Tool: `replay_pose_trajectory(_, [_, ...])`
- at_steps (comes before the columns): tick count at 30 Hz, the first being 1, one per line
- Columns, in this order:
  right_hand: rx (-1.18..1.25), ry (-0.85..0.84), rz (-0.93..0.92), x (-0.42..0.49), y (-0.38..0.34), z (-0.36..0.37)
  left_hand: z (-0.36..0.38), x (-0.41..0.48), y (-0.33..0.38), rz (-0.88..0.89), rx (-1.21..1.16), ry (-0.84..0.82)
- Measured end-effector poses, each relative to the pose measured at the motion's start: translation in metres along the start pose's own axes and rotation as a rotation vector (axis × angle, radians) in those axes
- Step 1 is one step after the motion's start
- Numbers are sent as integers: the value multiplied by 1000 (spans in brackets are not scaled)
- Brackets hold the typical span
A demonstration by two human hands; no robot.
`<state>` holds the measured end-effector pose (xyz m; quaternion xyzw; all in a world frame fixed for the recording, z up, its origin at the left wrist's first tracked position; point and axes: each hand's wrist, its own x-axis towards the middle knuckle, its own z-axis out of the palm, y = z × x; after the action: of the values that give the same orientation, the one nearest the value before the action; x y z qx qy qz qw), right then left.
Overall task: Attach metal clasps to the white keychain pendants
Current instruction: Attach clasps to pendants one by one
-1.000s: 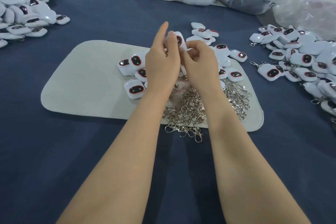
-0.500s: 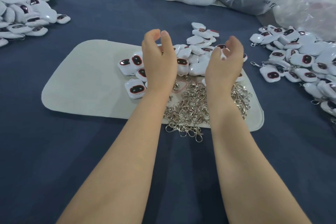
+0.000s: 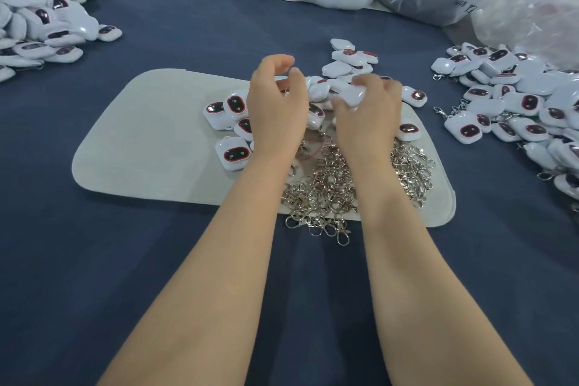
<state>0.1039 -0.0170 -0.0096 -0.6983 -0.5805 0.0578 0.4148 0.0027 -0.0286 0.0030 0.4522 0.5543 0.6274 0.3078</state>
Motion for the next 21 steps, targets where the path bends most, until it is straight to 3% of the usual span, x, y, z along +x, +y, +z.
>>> replay_pose_trajectory(4, [507,-15,112,-1,-13,-6,-1,-2,6,-4,-91,-187])
replay_pose_trajectory(8, [730,-42,220,-4,-20,-7,0,-6,9,-8,-123,-368])
replay_pose_trajectory(11, [774,-68,284,-3,-24,-10,1,-3,8,22,-42,-252])
replay_pose_trajectory(13, [688,-158,248,-3,-25,-11,0,2,7,-67,-121,-72])
replay_pose_trajectory(15, [361,-291,95,-4,-24,-12,-4,10,6,-244,-358,74])
replay_pose_trajectory(18, [-50,-549,-77,-8,-23,-15,-12,16,3,-431,-656,138])
replay_pose_trajectory(21, [-223,-722,-157,-13,-28,-15,-14,13,4,-462,-727,153])
